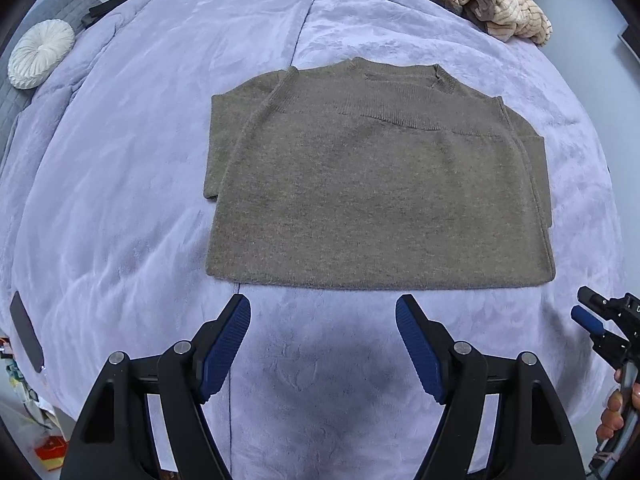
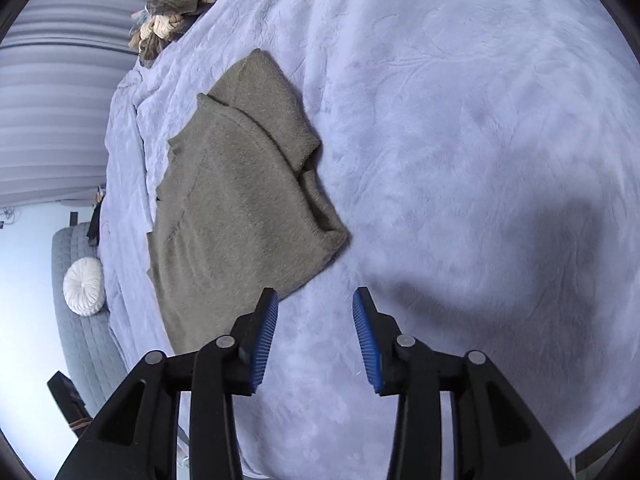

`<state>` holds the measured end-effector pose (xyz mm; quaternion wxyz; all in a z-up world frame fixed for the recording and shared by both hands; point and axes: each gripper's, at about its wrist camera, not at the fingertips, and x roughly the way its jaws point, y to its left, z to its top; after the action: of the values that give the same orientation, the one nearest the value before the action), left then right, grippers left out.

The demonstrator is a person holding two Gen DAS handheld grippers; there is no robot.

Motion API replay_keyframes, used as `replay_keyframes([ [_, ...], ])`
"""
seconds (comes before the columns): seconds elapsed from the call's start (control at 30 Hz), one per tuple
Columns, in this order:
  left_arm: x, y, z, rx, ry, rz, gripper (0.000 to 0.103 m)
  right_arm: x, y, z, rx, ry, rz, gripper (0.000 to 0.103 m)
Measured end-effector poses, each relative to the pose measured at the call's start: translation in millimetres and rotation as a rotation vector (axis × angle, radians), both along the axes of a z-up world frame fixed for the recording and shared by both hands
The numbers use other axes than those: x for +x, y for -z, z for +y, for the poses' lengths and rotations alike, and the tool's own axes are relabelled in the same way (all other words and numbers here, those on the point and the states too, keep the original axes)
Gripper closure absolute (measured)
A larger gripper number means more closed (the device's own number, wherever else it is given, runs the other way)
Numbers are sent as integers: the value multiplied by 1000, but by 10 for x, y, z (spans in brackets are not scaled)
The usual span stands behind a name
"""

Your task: Fold small clothes

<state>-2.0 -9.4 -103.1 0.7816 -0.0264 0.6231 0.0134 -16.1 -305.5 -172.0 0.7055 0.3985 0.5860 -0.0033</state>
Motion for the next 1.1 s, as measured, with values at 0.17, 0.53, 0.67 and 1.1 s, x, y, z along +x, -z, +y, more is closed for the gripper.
replay_keyframes([
  [0.17, 64, 55, 102, -15, 67, -7, 27, -23, -149, 228, -50, 27, -6, 52],
  [0.53, 192, 338, 413, -113, 127, 16, 5, -27, -341, 812, -161, 41, 22, 26],
  [0.67, 287, 433, 524, -121, 127, 29, 5, 46, -324, 989, -190, 33, 50, 24],
  [1.1, 564, 668, 652, -100, 145, 71, 1, 339, -366, 1290, -233, 8, 61, 19],
])
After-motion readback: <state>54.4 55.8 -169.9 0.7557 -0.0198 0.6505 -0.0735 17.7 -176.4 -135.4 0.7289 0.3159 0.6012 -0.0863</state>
